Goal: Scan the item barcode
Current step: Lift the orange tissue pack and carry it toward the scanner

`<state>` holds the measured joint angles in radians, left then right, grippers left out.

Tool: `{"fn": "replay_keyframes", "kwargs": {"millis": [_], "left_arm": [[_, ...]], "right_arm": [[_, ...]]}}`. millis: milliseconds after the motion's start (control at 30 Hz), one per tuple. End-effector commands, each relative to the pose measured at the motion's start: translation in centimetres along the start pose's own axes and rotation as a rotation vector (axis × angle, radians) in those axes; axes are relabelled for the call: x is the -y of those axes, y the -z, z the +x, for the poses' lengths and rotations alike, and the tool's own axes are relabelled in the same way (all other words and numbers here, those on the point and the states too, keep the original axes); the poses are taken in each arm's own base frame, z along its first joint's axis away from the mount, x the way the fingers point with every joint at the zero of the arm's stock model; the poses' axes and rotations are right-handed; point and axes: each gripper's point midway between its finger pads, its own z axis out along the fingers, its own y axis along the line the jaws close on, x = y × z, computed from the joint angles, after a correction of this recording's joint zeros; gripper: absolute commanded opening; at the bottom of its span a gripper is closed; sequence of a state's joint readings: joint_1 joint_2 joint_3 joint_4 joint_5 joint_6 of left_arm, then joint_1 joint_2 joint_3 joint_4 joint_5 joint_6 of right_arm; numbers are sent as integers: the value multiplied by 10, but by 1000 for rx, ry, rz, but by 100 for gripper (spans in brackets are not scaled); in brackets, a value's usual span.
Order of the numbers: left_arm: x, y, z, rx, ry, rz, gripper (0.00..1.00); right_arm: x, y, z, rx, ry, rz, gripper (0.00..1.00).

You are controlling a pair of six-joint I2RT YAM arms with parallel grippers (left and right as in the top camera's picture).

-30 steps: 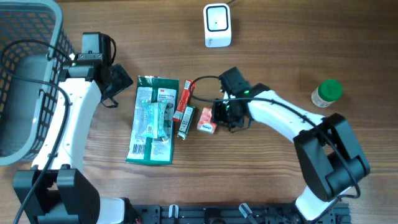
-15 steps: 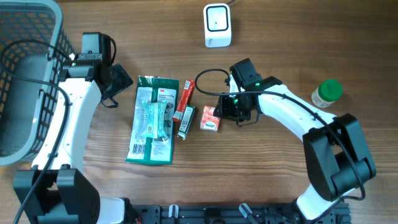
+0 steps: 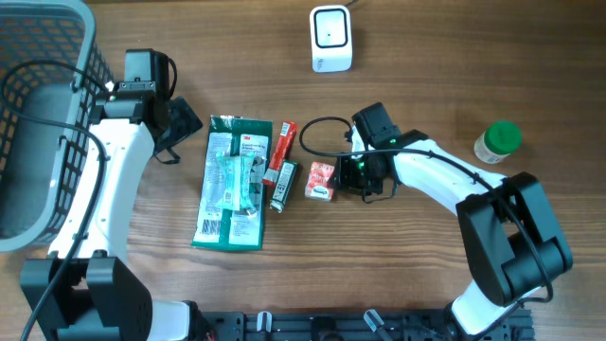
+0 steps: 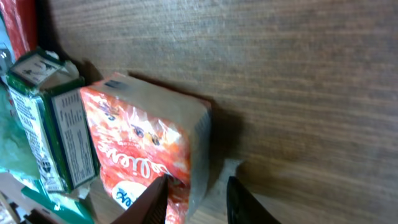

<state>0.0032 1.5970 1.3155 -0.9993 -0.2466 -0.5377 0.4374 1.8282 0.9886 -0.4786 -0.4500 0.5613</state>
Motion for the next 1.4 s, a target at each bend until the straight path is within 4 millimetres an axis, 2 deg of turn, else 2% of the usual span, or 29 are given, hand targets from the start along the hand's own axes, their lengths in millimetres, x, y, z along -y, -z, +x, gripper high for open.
{"fn": "replay_keyframes", "kwargs": {"millis": [0,100,167,267,600,767,833,900,1000,1033,1067,1167,1267,1333,1367], "left_arm": [[-5,-4,1,-3,21,-23,100],[-5,-4,1,-3,21,-23,100],[-5,-4,1,-3,21,-23,100],[-5,-4,1,-3,21,-23,100],[-5,-4,1,-3,21,-23,100],[-5,-4,1,-3,21,-23,100],[-5,-4,1,-3,21,-23,100],[-5,-4,1,-3,21,-23,100],[-5,-4,1,-3,21,-23,100],[-5,-4,1,-3,21,-23,100],[-5,-4,1,-3,21,-23,100],[-5,-4,1,-3,21,-23,100],[-5,-4,1,-3,21,-23,100],[-5,-4,1,-3,21,-23,100],[-5,-4,1,-3,21,-23,100]], "right_arm": [[-16,4,-3,21,18,-67,27],[-32,8,-10,35,40,-145,28],[-34,9,-12,37,29,-150,29],[-32,8,-13,43,28,-138,34],[-10,-2,-10,79,-12,-21,27],[-16,-4,-12,96,10,-44,26],[-17,-4,-11,89,11,-54,24],[-17,-4,-11,89,9,-54,4],[-26,3,-11,59,51,-137,4],[-33,9,-11,45,99,-206,4],[-48,33,-14,34,193,-367,4],[-57,79,-19,51,250,-587,4],[-56,138,-22,101,306,-820,4],[-48,177,-22,157,327,-949,4],[-43,191,-23,186,323,-981,4]]}}
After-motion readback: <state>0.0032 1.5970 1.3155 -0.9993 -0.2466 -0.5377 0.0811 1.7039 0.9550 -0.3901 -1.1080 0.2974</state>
